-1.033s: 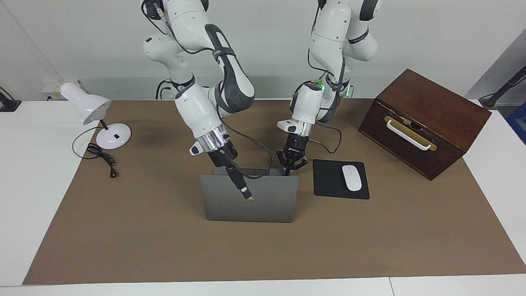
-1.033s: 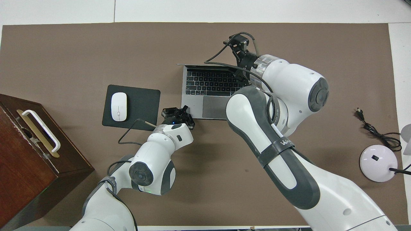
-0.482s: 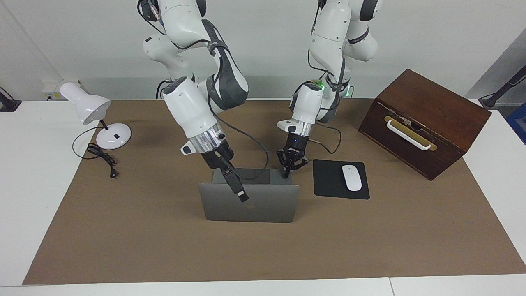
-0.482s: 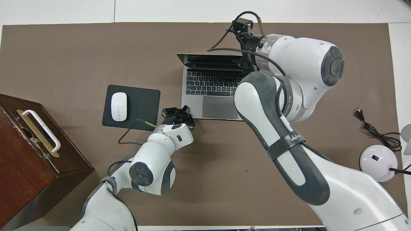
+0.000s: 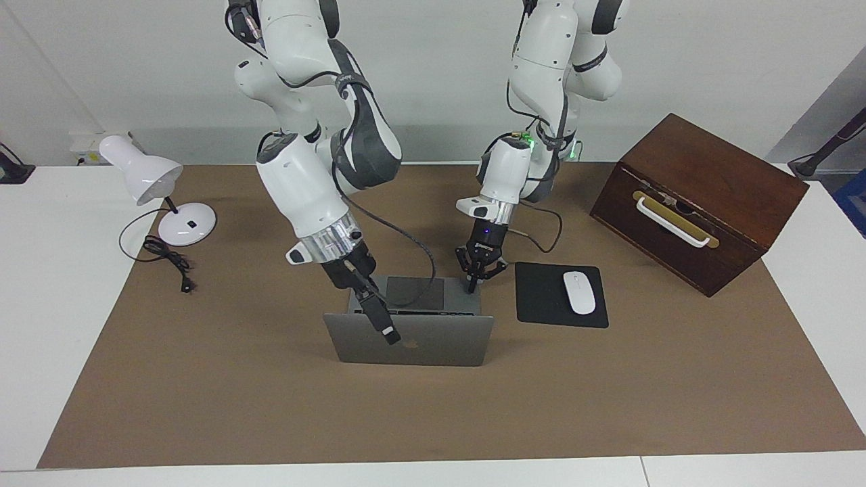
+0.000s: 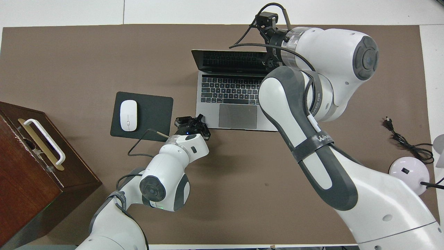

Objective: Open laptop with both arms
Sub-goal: 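Push the lid farther open with the right gripper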

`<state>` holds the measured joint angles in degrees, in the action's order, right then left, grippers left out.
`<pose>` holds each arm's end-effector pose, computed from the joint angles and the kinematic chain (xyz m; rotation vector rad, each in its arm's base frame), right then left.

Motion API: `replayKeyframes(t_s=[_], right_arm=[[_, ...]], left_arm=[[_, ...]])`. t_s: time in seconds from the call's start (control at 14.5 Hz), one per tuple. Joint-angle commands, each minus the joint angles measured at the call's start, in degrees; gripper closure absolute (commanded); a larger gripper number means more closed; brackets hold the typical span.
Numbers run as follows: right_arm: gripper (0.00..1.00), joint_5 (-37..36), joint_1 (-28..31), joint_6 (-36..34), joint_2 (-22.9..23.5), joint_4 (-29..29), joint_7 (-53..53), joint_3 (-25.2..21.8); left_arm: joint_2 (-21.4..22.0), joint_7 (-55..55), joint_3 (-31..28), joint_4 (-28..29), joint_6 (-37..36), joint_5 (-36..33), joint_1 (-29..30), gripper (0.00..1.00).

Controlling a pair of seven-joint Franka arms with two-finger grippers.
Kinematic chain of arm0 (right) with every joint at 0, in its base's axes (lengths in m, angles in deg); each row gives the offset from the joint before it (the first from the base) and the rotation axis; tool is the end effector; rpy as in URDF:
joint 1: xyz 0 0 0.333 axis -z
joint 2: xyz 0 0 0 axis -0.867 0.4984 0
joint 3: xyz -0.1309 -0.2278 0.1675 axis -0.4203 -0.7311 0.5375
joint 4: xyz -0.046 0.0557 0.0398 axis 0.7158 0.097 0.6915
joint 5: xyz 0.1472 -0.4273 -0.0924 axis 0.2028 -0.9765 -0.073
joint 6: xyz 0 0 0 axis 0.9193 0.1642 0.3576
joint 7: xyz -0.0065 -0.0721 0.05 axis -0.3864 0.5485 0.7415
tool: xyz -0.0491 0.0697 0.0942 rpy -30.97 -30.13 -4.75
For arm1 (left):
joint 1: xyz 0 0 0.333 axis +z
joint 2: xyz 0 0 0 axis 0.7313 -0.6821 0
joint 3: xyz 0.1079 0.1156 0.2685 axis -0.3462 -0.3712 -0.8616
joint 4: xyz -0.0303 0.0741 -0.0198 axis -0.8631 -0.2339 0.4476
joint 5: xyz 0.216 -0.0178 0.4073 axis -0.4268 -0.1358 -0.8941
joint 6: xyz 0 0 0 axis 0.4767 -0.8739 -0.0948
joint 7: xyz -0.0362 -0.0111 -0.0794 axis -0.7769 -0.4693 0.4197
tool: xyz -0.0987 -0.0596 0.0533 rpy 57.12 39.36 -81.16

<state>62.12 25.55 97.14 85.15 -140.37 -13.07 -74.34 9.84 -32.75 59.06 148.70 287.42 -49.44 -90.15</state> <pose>0.7644 0.2524 0.4146 -2.0636 1.3577 -0.2522 0.4885 -0.3426 0.1837 2.6900 -0.7668 1.0710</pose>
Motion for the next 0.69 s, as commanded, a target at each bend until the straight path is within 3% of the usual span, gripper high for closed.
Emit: replayKeyframes(t_s=[0.0,0.41,0.62], right_arm=[[0.02,-1.7,1.8,-2.8,2.7,5.1,1.5,0.0],[0.02,-1.8,2.6,-4.1,3.5,6.7,1.4,0.0],[0.02,-1.8,3.5,-7.9,3.3,7.6,1.6,0.1]], left_arm=[[-2.9,0.3,0.2,-1.0,1.4,-1.2,0.9,1.00],[-2.9,0.3,0.2,-1.0,1.4,-1.3,0.9,1.00],[-2.9,0.3,0.2,-1.0,1.4,-1.4,0.9,1.00]])
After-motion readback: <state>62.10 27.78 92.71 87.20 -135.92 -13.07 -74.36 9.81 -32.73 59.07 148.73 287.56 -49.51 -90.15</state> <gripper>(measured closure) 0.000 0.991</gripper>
